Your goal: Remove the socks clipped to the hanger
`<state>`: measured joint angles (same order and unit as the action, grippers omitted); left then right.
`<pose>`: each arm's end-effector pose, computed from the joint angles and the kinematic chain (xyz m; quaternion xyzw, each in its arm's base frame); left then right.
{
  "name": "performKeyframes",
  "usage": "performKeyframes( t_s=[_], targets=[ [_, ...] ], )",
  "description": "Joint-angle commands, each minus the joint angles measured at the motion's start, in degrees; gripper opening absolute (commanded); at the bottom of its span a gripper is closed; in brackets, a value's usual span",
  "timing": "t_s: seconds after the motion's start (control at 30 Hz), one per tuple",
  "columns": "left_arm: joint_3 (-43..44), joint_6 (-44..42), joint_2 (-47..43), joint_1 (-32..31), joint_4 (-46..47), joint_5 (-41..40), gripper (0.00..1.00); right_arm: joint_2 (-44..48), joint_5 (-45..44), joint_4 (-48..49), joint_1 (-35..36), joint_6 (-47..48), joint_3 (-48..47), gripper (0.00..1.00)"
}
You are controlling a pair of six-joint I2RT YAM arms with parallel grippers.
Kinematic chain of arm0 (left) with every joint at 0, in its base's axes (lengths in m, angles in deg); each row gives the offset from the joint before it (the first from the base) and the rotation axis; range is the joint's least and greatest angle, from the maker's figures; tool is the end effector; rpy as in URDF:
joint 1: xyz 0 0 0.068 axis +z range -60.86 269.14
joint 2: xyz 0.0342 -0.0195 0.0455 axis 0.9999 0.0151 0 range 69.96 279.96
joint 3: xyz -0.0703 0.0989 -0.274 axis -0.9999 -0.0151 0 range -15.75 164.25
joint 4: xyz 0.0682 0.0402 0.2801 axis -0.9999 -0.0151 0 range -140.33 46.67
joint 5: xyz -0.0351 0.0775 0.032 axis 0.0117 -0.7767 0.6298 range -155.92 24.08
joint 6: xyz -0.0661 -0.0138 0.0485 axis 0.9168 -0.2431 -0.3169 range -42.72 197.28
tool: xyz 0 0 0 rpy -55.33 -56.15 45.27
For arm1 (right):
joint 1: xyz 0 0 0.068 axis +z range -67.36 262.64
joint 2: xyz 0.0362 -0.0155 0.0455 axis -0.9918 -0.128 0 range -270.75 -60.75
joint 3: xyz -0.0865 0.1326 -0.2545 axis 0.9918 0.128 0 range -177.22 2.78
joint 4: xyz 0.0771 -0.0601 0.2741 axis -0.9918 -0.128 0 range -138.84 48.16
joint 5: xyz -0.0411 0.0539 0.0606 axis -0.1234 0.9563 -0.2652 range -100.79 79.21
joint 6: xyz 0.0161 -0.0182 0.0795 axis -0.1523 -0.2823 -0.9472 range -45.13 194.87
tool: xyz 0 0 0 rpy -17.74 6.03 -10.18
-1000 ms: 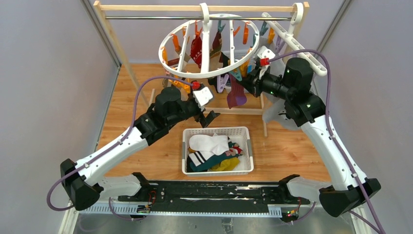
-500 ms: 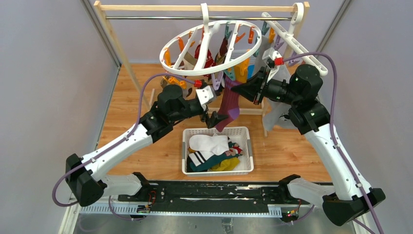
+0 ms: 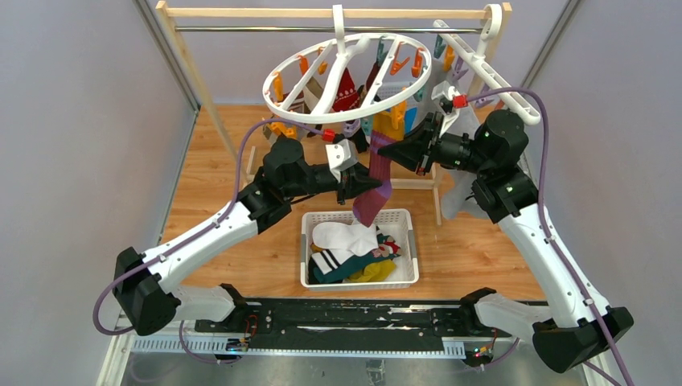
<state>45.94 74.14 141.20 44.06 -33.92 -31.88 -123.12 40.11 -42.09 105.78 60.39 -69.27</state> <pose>0.2133 -0.2715 0.4026 0.4652 0.5336 -0.4352 0.5564 0.2217 0.1560 0.4973 -0.3709 0.5574 0.4850 0.5625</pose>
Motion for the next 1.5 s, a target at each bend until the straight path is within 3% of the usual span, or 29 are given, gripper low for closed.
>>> performKeyframes(
  t_s=[0.0, 0.07, 0.23, 0.43, 0.83, 1.27, 1.47],
  targets=[
    [-0.76, 2.23, 1.03, 0.12, 3.39, 2.3, 0.08, 1.22, -0.86, 2.54, -0.75, -1.03, 0.17, 0.09],
    [-1.17, 2.67, 1.04, 0.22, 3.59, 2.15, 0.0, 1.66, -1.28, 2.3, -0.89, -0.84, 0.05, 0.21],
    [-1.61, 2.76, 0.46, 0.17, 3.6, 1.21, 0.0, 1.69, -8.38, -6.47, -1.08, 3.14, -5.2, 0.54],
    [-0.32, 4.27, 1.15, 0.16, 3.6, 1.92, 0.0, 0.02, -14.07, -9.18, -1.08, 3.31, -11.61, 0.64],
    [0.19, 5.1, 2.12, 0.06, 3.64, 2.7, 0.0, -4.84, -17.76, -9.13, -0.41, 3.41, -17.34, 0.66],
    [-0.89, 4.28, 1.97, 0.08, 3.6, 2.26, 0.0, -5.4, -14.01, -6.7, -0.27, -0.56, -18.37, 0.5],
    [-1.1, 4.19, 2.1, 0.08, 3.6, 2.17, 0.0, -5.15, -14.12, -6.62, -0.29, -0.78, -18.59, 0.3]
  ],
)
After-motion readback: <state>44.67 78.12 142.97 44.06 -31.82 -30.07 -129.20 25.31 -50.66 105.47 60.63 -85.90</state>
